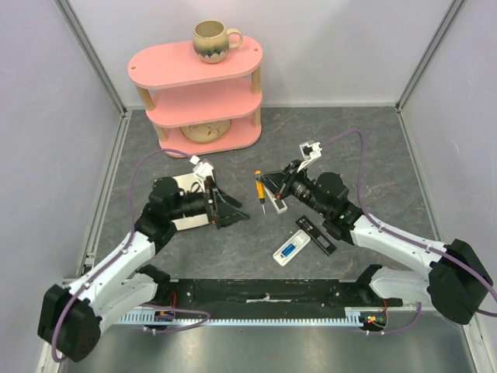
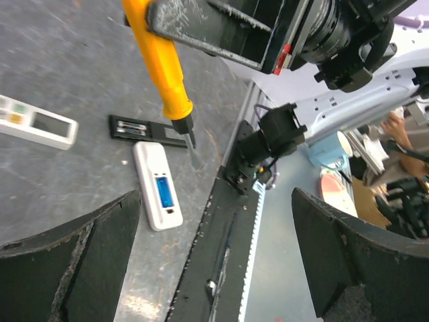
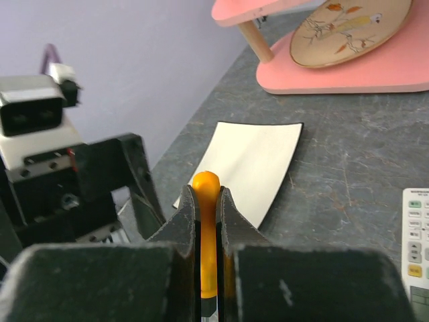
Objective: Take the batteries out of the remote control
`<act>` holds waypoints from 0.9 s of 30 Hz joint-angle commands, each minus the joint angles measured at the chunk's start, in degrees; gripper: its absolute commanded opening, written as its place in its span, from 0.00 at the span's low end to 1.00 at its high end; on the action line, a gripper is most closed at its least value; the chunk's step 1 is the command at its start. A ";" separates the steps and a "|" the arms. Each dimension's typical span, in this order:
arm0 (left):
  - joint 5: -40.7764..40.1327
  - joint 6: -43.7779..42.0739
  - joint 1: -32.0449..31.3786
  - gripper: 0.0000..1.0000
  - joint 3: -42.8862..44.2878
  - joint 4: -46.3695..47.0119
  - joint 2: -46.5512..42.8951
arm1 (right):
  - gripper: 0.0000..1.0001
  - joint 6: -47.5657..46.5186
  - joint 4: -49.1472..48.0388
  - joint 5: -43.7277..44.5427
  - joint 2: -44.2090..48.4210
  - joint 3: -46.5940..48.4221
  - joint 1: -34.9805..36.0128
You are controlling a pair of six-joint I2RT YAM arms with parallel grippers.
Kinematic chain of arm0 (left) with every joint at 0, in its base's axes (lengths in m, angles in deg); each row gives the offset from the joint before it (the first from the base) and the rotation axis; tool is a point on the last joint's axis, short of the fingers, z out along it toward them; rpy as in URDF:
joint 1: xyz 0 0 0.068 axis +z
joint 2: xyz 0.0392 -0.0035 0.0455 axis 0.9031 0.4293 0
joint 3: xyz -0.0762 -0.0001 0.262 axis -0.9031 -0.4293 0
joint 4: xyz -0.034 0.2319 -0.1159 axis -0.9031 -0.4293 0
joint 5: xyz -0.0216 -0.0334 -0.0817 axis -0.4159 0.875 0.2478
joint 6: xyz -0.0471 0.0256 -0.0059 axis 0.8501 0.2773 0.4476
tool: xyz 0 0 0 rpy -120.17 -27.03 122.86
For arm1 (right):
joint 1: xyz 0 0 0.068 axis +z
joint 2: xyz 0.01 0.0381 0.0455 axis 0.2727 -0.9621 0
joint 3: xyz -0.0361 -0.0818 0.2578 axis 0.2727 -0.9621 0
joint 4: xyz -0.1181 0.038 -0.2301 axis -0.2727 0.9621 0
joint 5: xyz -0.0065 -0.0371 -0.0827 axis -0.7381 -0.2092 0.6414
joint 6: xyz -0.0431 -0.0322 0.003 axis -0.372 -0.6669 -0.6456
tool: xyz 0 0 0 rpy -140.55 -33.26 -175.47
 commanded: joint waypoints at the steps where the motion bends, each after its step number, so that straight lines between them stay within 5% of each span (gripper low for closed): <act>1: -7.60 -1.86 -8.31 0.99 4.66 3.52 6.27 | 0.00 3.55 -5.64 -1.62 3.21 -1.48 -0.20; 13: -10.44 1.47 -14.93 0.88 8.00 17.40 18.50 | 0.00 7.23 -6.60 -3.38 10.15 -5.17 -0.20; 16: -9.47 2.79 -15.28 0.73 9.76 18.63 21.05 | 0.00 8.38 -8.63 -2.68 11.21 -7.10 -0.29; 19: -7.19 4.89 -15.54 0.44 9.68 23.28 22.37 | 0.00 8.65 -8.02 -2.41 11.74 -7.72 -0.20; 20: -6.83 5.17 -15.54 0.23 9.59 24.25 22.46 | 0.00 8.74 -7.93 -2.32 12.00 -7.90 -0.20; 22: -6.74 5.34 -15.54 0.07 9.24 24.70 21.94 | 0.00 9.09 -7.58 -2.32 12.09 -8.25 -0.20; 25: -7.27 3.86 -15.54 0.02 8.62 21.90 20.01 | 0.07 7.34 -3.91 -1.97 12.70 -7.38 -0.20; 27: -7.97 1.67 -15.54 0.02 8.53 19.18 18.78 | 0.21 3.32 -1.79 -2.93 13.41 -6.50 -0.20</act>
